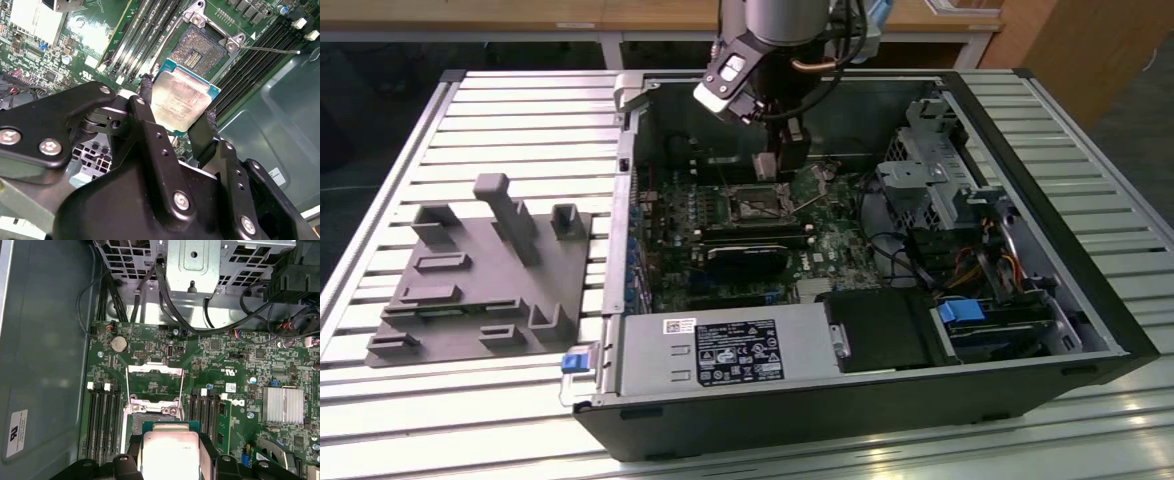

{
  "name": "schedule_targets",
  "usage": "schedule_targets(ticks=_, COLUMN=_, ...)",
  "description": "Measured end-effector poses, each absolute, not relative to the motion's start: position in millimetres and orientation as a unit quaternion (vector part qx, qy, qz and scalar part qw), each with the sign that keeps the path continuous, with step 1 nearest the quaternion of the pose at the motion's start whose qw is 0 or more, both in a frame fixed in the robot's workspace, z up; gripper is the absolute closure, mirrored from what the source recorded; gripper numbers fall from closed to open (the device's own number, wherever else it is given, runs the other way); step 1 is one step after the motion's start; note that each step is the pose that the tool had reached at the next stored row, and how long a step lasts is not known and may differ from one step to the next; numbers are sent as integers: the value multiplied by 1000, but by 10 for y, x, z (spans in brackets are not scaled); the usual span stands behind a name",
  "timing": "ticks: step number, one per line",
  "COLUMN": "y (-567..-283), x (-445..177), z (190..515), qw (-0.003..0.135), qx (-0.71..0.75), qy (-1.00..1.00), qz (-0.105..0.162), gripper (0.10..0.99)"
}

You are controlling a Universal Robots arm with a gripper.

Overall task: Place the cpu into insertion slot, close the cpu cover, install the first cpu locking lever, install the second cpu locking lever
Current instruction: 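Place the cpu into insertion slot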

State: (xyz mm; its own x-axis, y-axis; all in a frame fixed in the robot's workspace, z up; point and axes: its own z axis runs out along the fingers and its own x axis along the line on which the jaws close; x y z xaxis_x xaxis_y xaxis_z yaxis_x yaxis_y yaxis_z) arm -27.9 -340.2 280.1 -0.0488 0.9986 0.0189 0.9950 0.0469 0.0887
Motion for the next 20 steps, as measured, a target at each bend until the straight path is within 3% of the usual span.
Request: schedule_targets(ticks=20, y=-3400, x=-283, z=2656, qw=24, qx=689, qy=723, qz=39, gripper=549)
